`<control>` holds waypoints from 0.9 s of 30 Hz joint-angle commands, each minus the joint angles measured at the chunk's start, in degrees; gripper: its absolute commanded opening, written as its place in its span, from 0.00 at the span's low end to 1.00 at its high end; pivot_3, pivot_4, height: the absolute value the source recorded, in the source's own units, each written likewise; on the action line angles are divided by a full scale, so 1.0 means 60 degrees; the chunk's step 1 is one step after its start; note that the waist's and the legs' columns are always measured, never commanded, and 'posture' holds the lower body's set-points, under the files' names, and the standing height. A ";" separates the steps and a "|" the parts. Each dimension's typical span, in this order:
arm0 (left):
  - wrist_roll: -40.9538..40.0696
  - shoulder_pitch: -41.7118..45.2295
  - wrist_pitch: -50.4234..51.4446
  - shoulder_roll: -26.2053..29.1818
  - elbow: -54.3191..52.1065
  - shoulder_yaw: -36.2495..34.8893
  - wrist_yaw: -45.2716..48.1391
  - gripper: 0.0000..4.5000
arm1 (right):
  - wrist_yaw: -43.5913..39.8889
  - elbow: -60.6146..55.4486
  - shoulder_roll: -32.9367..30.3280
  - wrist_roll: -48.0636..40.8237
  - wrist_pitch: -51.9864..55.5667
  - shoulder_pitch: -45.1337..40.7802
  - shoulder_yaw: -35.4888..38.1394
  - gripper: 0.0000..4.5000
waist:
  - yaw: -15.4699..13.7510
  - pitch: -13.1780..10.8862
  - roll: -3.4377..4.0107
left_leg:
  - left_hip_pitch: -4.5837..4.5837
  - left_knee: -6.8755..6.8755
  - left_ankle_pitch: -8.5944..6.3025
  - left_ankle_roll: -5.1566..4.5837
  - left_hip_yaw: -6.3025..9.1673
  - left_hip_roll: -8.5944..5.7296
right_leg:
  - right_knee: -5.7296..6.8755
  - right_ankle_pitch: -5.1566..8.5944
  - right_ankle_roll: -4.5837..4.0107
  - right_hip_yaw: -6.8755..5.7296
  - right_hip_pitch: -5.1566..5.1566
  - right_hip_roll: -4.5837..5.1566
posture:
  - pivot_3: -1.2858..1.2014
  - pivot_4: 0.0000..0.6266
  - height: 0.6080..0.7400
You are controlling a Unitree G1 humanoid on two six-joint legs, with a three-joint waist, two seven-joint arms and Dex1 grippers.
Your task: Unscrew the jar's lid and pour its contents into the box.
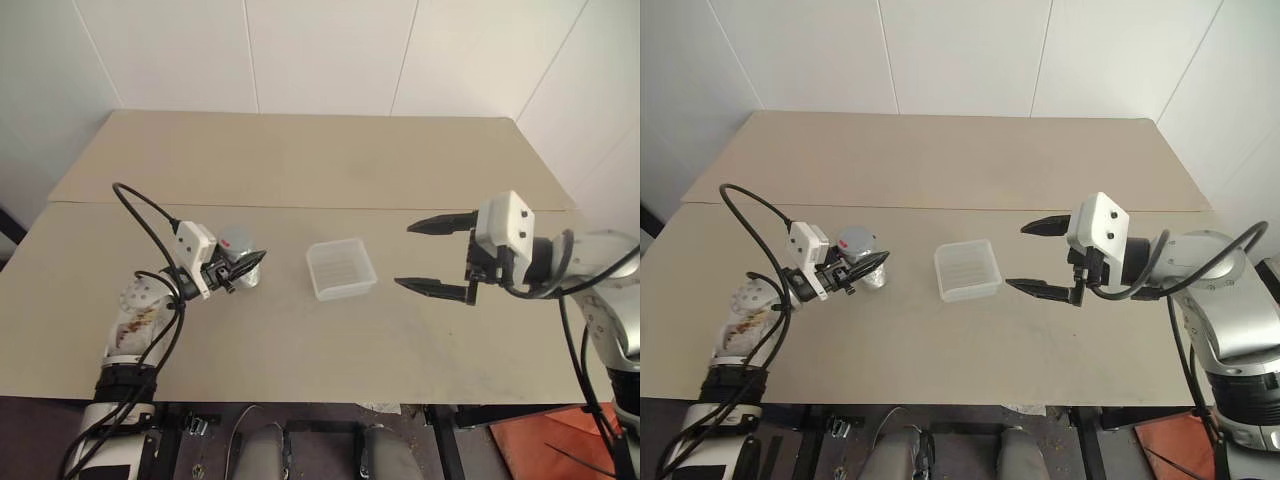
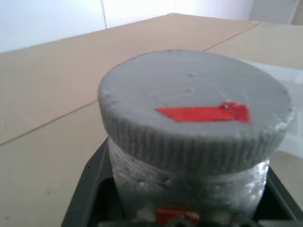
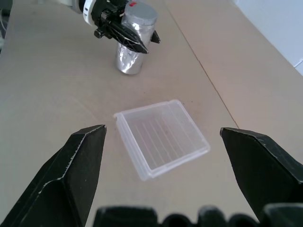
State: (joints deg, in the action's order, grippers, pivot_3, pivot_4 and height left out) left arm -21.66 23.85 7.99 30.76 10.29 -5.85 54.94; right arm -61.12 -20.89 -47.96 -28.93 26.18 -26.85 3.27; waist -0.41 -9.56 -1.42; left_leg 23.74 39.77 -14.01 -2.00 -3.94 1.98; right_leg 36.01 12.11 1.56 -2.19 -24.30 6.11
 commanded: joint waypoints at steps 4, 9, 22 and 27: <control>-0.1481 0.1342 0.1731 0.0536 -0.1534 0.0502 0.1825 0.44 | 0.1043 -0.0039 0.1616 -0.0978 0.1584 -0.2303 -0.0848 1.00 | 0.0025 0.0000 0.0001 | -0.0004 0.0003 0.0003 0.0004 0.0008 -0.0001 | 0.0008 0.0000 0.0000 -0.0001 0.0004 -0.0003 | 0.52 0.24 1.00; -0.1562 0.2799 0.2270 0.0560 -0.0680 0.1170 0.3188 0.44 | 0.2441 0.0583 0.3043 -0.1167 0.3424 -0.3920 -0.1371 1.00 | -0.0007 0.0000 0.0001 | 0.0006 0.0004 0.0006 0.0007 0.0006 -0.0008 | 0.0011 0.0000 -0.0002 -0.0004 -0.0004 -0.0006 | 0.52 0.24 1.00; -0.0794 0.4246 0.1255 -0.0115 0.1133 0.1746 0.4344 0.44 | 0.3800 0.1012 0.4411 -0.1031 0.4988 -0.4800 -0.1648 1.00 | 0.0022 0.0000 0.0002 | 0.0029 0.0005 0.0002 -0.0002 -0.0045 -0.0009 | 0.0007 0.0000 -0.0001 -0.0016 -0.0017 -0.0007 | 0.52 0.24 1.00; -0.0734 0.4291 0.1162 -0.0169 0.1172 0.1718 0.4378 0.44 | 0.3669 0.1214 0.4445 -0.0977 0.4889 -0.4810 -0.1784 0.92 | 0.0043 0.0000 0.0002 | 0.0031 0.0005 0.0001 -0.0002 -0.0039 -0.0009 | 0.0007 0.0000 0.0000 -0.0016 -0.0017 -0.0007 | 0.52 0.24 1.00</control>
State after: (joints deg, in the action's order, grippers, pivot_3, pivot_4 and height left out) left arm -25.98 47.72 16.07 29.79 18.10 5.49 80.79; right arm -38.72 -12.77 -21.28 -34.90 55.80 -53.87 -7.72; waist -0.15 -9.56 -1.41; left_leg 23.92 39.80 -14.00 -2.01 -4.17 1.92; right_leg 36.06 12.11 1.56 -2.29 -24.40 6.06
